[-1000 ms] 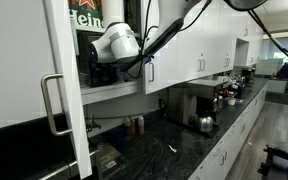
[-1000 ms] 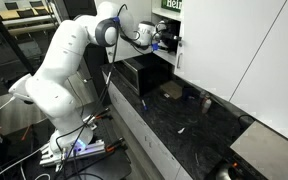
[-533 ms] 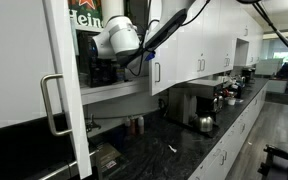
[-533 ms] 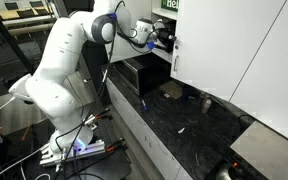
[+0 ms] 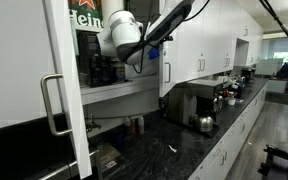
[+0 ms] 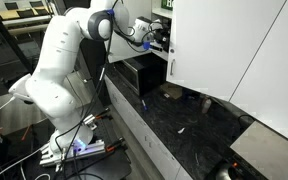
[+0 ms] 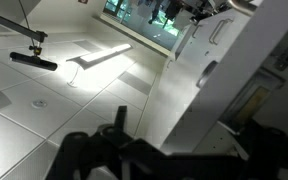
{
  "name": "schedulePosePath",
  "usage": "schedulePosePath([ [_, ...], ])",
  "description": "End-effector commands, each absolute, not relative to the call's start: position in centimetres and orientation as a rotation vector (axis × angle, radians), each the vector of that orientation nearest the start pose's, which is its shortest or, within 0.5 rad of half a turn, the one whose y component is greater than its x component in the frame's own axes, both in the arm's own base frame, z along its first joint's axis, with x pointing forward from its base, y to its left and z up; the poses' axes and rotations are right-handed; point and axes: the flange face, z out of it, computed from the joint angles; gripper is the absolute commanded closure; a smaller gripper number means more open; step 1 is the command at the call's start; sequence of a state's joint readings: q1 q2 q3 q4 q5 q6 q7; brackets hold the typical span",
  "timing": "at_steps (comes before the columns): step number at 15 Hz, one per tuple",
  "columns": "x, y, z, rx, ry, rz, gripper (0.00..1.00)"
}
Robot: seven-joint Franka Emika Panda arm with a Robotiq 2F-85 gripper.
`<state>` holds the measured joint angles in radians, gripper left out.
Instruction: Open the top right cupboard door
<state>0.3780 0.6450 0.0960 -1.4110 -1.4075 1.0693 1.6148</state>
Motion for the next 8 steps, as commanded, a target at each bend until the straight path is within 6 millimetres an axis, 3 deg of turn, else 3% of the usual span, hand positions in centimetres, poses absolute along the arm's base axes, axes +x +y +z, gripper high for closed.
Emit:
schedulePosePath([
  [1, 60.5, 13.4, 40.9, 1.256, -0.970, 0.735, 0.00],
  [8, 55.4, 9.2, 42.0, 1.123, -1.181, 0.584, 0.00],
])
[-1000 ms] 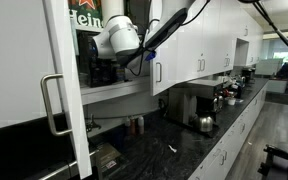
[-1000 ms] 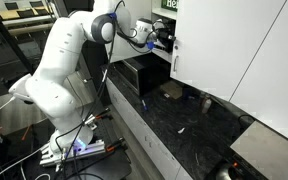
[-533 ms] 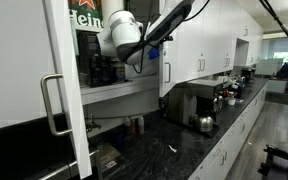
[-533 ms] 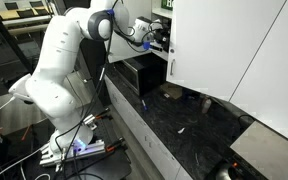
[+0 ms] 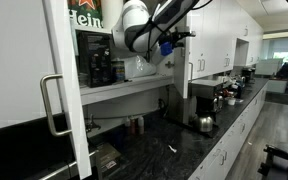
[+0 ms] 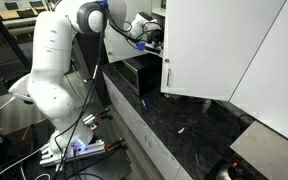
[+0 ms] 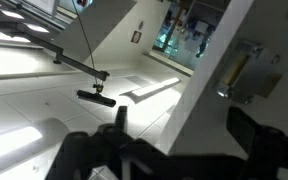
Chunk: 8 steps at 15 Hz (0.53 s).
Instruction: Open the top right cupboard door
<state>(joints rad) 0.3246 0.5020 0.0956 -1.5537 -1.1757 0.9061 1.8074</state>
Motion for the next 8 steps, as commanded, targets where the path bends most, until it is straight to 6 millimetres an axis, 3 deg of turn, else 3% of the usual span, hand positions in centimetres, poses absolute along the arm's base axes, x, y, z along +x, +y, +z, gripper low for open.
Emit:
schedulePosePath([
  [1, 54.7, 8.6, 42.2, 1.103, -1.205, 0.568, 0.00],
  [5, 53.0, 7.4, 42.8, 1.070, -1.252, 0.528, 0.00],
  [8, 53.7, 8.6, 42.4, 1.157, -1.220, 0.557, 0.00],
])
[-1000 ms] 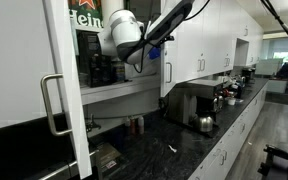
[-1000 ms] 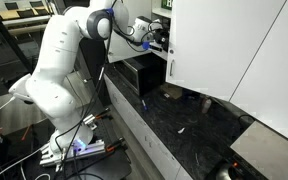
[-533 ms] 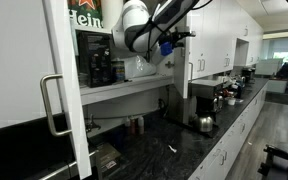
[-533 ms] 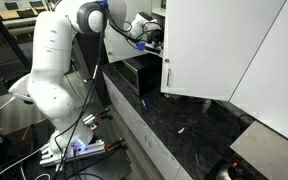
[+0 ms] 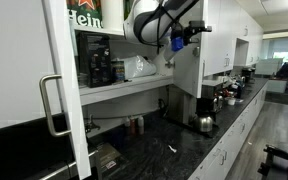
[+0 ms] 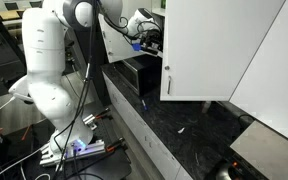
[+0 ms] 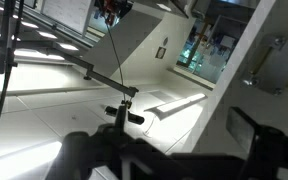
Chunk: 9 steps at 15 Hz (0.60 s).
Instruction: Open the top right cupboard door
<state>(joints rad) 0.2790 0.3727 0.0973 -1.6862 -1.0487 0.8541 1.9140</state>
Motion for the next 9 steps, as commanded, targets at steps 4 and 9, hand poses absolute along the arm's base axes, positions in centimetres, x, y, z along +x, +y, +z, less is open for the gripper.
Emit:
schedulePosePath([
  [4, 55.4, 12.8, 41.1, 1.355, -1.127, 0.631, 0.00],
  [9, 56.5, 17.8, 41.6, 1.659, -1.033, 0.689, 0.00],
])
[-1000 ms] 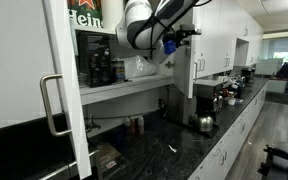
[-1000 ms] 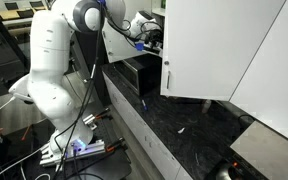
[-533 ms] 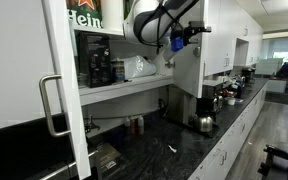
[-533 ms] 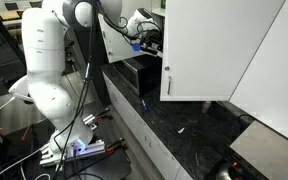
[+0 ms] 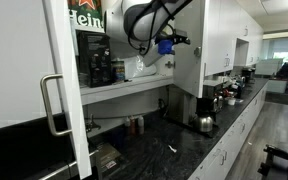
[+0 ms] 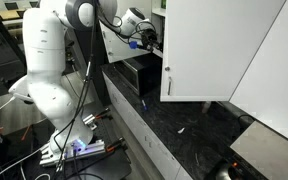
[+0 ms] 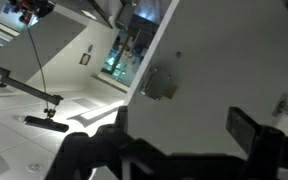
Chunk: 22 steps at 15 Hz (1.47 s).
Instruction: Open the top right cupboard door
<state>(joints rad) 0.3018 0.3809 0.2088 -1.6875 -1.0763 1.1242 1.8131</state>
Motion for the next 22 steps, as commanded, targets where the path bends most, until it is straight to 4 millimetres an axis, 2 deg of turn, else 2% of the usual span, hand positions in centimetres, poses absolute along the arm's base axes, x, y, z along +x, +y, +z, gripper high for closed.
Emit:
schedulePosePath([
  [1, 56.6, 18.4, 41.8, 1.716, -1.015, 0.698, 0.00],
  [9, 56.8, 21.6, 45.1, 2.146, -0.840, 0.752, 0.00],
  [13, 55.2, 22.7, 46.8, 2.351, -0.712, 0.731, 0.00],
  [18, 53.5, 22.4, 48.1, 2.591, -0.530, 0.627, 0.00],
  [22, 51.6, 20.6, 48.3, 2.772, -0.369, 0.490, 0.00],
])
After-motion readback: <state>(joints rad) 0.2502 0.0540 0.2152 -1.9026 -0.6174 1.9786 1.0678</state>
